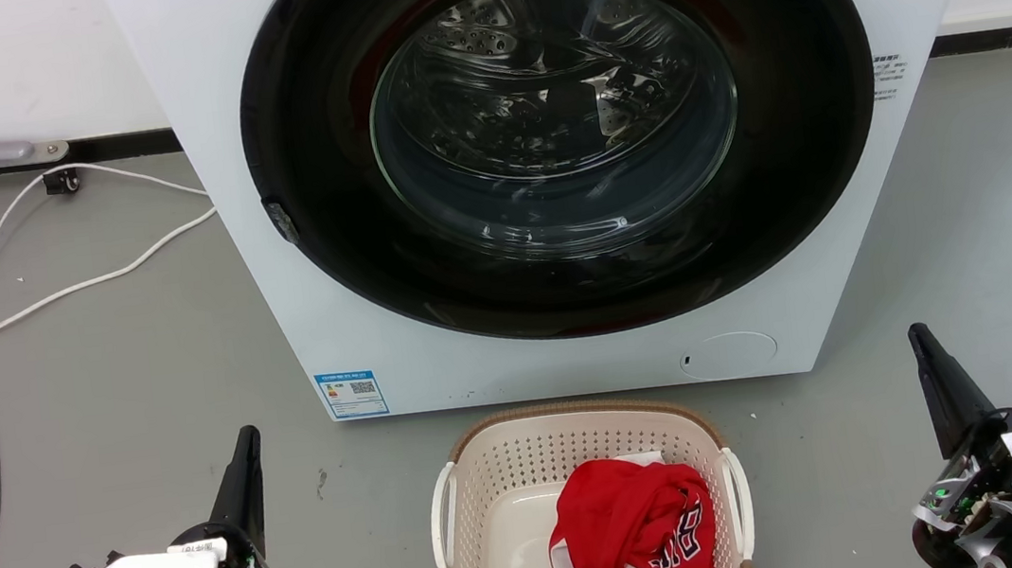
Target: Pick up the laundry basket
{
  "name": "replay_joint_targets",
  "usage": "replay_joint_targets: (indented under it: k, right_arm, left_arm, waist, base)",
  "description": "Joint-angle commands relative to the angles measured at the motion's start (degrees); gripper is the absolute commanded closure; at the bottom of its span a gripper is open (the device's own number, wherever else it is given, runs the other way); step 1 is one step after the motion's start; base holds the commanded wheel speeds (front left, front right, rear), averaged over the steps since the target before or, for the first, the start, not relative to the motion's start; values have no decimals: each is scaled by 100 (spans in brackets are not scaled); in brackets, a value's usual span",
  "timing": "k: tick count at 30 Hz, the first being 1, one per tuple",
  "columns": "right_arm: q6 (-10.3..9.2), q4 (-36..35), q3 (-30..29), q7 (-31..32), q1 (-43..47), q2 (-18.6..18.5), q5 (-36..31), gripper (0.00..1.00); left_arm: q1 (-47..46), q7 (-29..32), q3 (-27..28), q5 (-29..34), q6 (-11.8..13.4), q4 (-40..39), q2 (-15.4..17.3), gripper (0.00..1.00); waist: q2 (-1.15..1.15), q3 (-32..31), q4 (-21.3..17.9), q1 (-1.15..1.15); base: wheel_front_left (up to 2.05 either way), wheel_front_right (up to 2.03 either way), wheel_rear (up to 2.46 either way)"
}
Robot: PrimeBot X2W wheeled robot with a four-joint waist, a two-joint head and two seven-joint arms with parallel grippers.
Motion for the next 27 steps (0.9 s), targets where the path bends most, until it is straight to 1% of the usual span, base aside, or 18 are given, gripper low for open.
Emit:
replay_joint_targets:
  k: [1,22,23,27]
  right_arm:
    - [17,6,-9,8,-66,20,-43,100]
    - [17,7,-15,16,-67,22,-33,100]
    - [0,0,-6,1,-1,9,-26,0]
    - [0,37,20,-44,75,20,-38,0]
  left_arm:
    - [-57,5,13,26,-18,10,-1,100]
    - [-60,30,36,46,-19,10,-18,100]
    - [-1,6,20,15,0,2,-14,0]
    - [38,-41,-61,27,4,65,-35,0]
  waist:
    - [0,0,0,0]
    - [0,0,0,0]
    - [0,0,0,0]
    - [0,0,-1,0]
  base:
    - [0,0,0]
    - [0,0,0]
    - [0,0,0]
    - [0,0,0]
